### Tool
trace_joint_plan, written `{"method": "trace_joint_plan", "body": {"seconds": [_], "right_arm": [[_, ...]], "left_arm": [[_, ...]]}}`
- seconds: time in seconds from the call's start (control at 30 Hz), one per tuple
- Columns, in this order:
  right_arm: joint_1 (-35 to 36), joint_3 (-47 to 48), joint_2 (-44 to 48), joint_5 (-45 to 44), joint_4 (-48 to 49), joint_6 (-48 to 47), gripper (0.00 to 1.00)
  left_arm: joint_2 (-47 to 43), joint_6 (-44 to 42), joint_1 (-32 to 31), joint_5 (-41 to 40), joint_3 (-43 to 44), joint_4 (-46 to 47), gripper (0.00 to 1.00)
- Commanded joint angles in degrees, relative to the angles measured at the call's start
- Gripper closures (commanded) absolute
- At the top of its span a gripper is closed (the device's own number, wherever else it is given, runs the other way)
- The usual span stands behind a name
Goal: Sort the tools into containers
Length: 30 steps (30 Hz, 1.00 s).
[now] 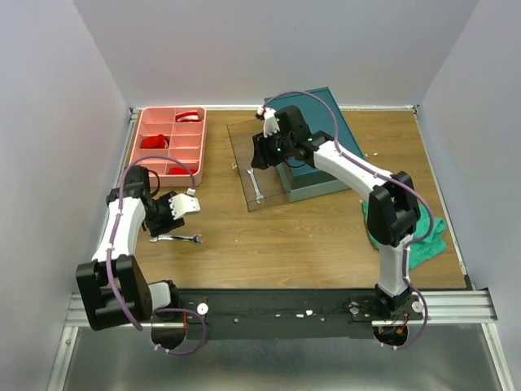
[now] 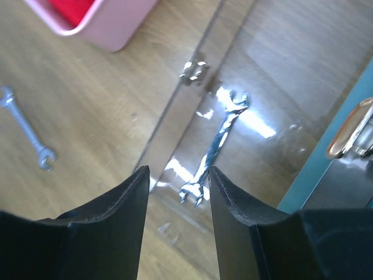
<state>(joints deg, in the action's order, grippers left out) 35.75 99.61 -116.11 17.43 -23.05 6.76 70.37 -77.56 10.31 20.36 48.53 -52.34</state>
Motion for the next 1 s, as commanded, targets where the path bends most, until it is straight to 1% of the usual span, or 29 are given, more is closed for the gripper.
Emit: {"method": "trace_joint_plan", "body": {"seconds": [0.0,0.03,0.1,0.13,0.2,0.27,0.43,0.5,0.67,0.77,0.97], "right_arm": [[0.99,-5.56,7.56,6.47,2.74,-2.37,0.47],[0.99,-8.09,9.31,6.74,3.01,-2.54,0.47],[0.99,-10.83,11.08,7.26,3.97,-3.07,0.47],[0.99,-11.89,12.65,7.09,4.24,-3.25,0.47],[0.99,-14.7,14.07,6.22,4.77,-3.69,0.47],[0.99,-16.46,16.08,5.51,4.77,-3.95,0.45],[0.99,-18.92,19.69,4.37,5.12,-4.39,0.43],[0.99,-20.68,21.45,3.76,5.64,-4.74,0.42],[0.9,-24.29,23.83,2.61,5.56,-5.45,0.39],[0.9,-26.57,25.23,2.08,5.82,-5.45,0.38],[0.9,-27.72,25.5,1.2,5.91,-5.71,0.37]], "left_arm": [[8.0,-13.54,5.68,0.38,6.03,-6.89,0.42],[9.51,-16.19,8.3,0.56,7.61,-10.56,0.44],[13.11,-19.98,10.69,-0.14,11.05,-12.61,0.47],[13.82,-23.13,12.53,-0.49,11.67,-12.7,0.47],[14.88,-26.22,14.21,-1.37,12.03,-11.39,0.48],[15.15,-29.04,15.18,-2.25,10.63,-7.88,0.48],[14.71,-33.0,15.97,-1.73,6.14,0.2,0.48],[14.97,-33.36,15.97,-1.03,4.56,2.14,0.48],[16.03,-35.99,15.89,-1.11,2.71,3.03,0.48],[16.03,-36.0,15.97,-1.73,1.66,3.21,0.48],[15.77,-37.75,15.27,-0.67,-1.59,2.59,0.48]]}}
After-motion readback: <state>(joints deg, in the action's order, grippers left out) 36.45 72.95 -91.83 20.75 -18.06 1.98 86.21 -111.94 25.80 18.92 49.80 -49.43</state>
